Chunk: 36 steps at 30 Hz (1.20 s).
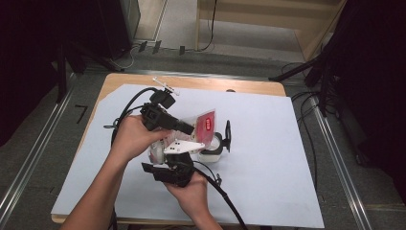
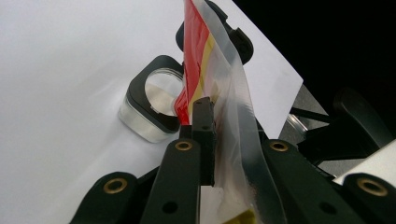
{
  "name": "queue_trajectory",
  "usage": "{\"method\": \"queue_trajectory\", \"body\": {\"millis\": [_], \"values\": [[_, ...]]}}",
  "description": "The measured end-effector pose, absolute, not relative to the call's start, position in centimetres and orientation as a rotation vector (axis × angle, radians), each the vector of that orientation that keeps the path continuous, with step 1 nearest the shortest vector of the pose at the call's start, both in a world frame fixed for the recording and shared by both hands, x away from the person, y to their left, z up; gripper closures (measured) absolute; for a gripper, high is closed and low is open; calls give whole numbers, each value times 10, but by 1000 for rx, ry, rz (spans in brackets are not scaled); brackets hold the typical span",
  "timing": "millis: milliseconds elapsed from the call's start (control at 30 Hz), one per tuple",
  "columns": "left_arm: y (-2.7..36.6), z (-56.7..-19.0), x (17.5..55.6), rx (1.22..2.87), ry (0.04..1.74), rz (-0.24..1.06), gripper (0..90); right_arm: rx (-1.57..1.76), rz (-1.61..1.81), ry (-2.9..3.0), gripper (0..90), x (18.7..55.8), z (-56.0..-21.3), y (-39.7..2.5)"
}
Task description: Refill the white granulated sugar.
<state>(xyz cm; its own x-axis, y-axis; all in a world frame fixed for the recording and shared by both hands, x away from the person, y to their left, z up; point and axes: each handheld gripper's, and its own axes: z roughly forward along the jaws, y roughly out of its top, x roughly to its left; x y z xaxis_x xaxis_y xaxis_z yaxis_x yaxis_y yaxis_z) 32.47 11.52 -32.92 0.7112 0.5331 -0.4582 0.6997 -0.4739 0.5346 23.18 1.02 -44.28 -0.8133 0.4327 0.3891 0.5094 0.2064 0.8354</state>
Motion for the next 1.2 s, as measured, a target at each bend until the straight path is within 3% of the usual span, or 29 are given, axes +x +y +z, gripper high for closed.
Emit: {"method": "queue_trajectory", "body": {"millis": [1200], "values": [[114,-329,324,2197,927,-289,839,-947,-1708,-2380,631,231,-443,11]]}}
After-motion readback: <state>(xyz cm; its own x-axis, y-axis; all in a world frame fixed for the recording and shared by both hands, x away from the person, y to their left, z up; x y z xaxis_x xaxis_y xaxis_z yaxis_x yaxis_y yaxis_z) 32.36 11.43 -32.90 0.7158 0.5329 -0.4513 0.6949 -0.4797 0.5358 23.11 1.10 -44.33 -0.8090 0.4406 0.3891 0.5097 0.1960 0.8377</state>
